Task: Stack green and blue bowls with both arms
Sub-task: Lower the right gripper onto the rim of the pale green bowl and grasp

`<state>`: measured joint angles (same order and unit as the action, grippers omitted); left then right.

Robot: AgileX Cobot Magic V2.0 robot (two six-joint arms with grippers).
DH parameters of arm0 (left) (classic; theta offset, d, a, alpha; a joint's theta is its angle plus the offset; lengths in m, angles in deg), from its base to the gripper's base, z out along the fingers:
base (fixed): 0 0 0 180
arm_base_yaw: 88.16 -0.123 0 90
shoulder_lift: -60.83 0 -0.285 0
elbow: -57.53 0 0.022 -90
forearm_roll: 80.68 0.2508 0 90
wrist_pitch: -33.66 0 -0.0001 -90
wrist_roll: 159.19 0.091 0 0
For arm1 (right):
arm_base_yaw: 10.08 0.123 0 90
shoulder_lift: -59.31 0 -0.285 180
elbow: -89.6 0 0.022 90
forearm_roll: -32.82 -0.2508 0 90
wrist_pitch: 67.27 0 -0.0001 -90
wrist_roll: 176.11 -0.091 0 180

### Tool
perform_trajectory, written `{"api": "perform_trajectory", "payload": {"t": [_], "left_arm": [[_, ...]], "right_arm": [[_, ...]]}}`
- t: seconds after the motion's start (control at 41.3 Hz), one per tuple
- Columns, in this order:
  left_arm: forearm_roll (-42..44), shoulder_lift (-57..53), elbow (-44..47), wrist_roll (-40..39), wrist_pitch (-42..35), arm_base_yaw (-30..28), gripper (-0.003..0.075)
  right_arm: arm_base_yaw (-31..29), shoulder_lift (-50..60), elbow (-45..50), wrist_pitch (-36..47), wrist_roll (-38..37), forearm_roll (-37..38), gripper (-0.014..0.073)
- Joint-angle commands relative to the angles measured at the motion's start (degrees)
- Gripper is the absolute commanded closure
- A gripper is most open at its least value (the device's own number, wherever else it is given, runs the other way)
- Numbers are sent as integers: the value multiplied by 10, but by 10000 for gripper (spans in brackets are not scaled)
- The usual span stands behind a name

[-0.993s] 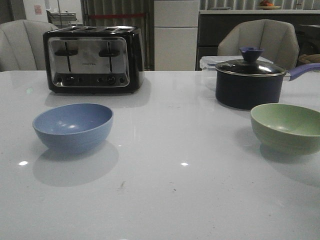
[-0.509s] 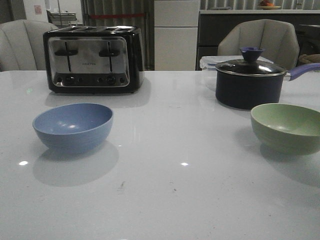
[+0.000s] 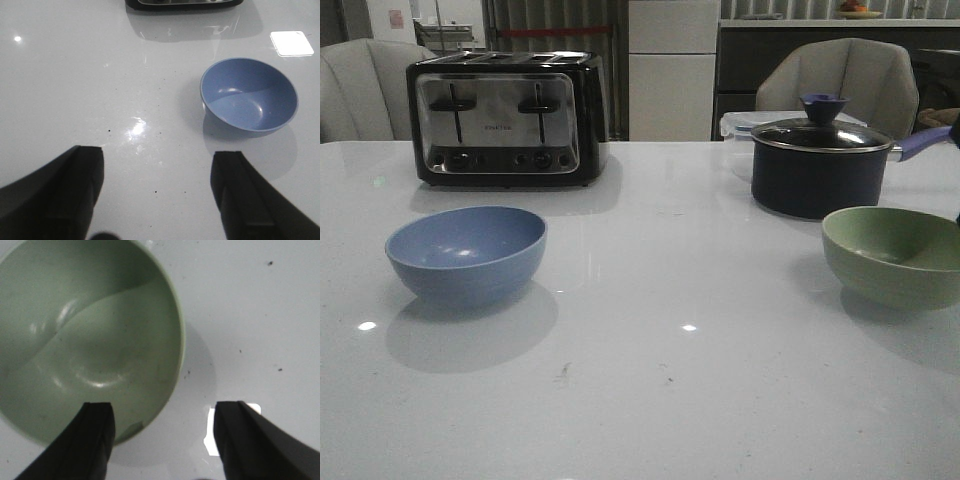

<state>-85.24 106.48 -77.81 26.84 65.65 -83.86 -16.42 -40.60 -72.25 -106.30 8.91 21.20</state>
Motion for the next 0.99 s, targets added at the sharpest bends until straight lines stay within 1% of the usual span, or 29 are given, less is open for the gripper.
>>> {"api": "perform_trajectory", "payload": {"t": [0.0, 0.145, 0.339, 0.412, 0.509, 0.581, 0.751, 0.896, 0.969], "left_arm": [[-7, 3, -16, -4, -44, -1, 215], [-7, 3, -16, -4, -44, -1, 215], [-7, 3, -16, -4, -44, -1, 215], [-7, 3, -16, -4, -44, -1, 215], [-7, 3, -16, -4, -44, -1, 215], [-7, 3, -16, -4, -44, -1, 215], [-7, 3, -16, -4, -44, -1, 215], [-7, 3, -16, -4, -44, -1, 215], [-7, 3, -16, -4, -44, -1, 215]], "right_arm": [[-3, -25, -47, 17, 10, -11, 61], [-3, -73, -85, 19, 11, -7, 61], [-3, -106, -120, 13, 11, 14, 71], [-3, -112, -129, 8, 11, 18, 116], [-3, -116, -133, 0, 11, 23, 233], [-3, -117, -133, -2, 11, 23, 303], [-3, -117, -133, -5, 11, 24, 434], [-1, -107, -133, -14, 19, 24, 529], [6, -93, -133, -18, 28, 23, 544]]}}
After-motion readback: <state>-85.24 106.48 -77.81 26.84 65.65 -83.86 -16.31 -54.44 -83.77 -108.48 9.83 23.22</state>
